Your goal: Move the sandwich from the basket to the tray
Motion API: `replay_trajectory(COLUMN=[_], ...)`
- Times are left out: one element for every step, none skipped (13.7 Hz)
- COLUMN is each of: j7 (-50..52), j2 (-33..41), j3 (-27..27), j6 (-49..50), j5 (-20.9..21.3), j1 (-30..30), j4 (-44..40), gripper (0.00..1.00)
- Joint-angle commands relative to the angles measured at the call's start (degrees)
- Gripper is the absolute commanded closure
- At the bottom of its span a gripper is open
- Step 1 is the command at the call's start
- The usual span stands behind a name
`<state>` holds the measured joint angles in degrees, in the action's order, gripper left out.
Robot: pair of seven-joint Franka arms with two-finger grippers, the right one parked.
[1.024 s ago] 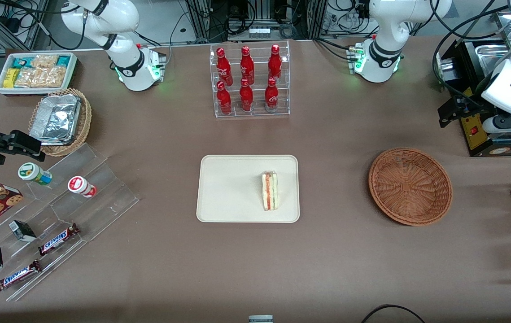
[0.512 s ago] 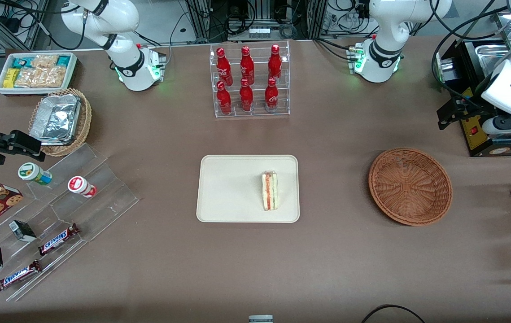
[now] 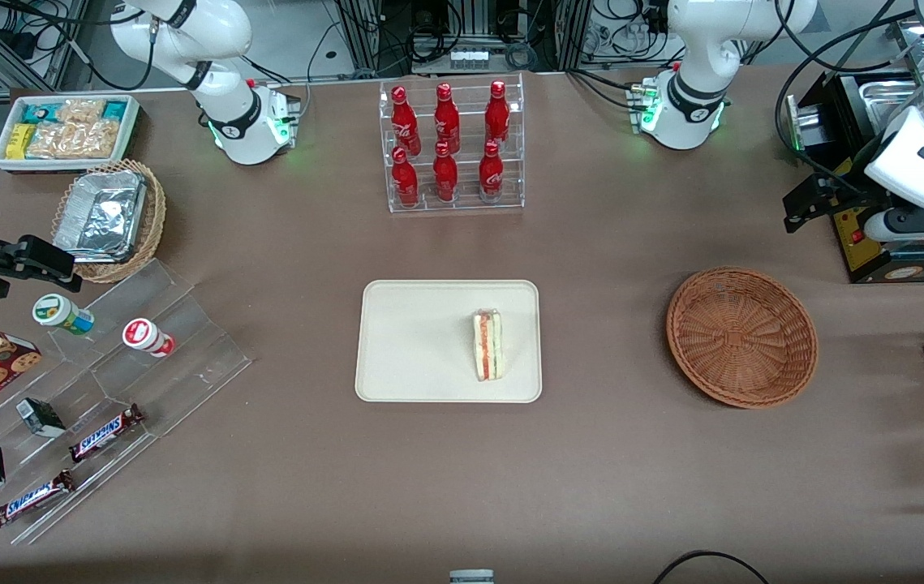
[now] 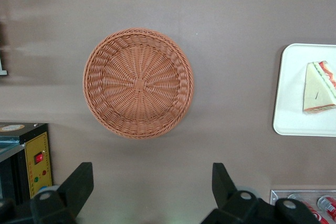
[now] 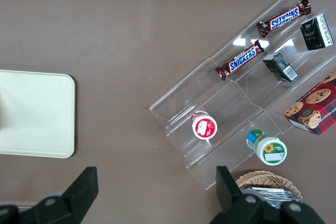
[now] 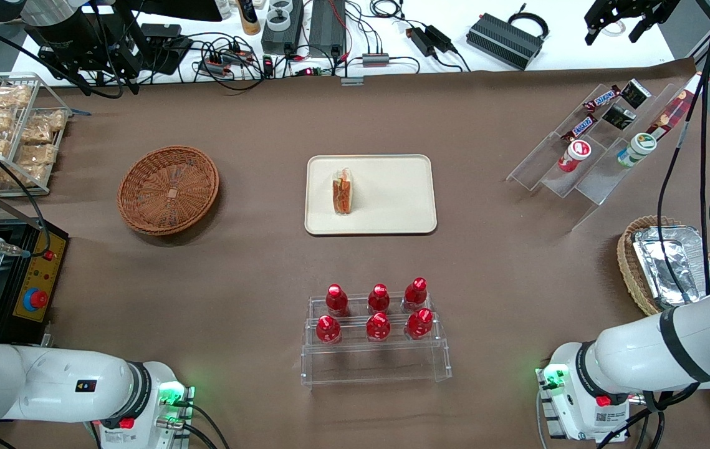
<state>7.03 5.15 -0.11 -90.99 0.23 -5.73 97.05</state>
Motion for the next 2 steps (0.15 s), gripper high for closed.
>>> replay_trajectory(j7=[-0.9, -0.9], j2=[0.0, 0.0], j3=[0.0, 0.0], j6=[1.7, 1.7], j5=[-0.6, -0.6], j1=[-0.2, -0.2], j4=[-1.1, -1.1], gripper=[0.00, 0.00])
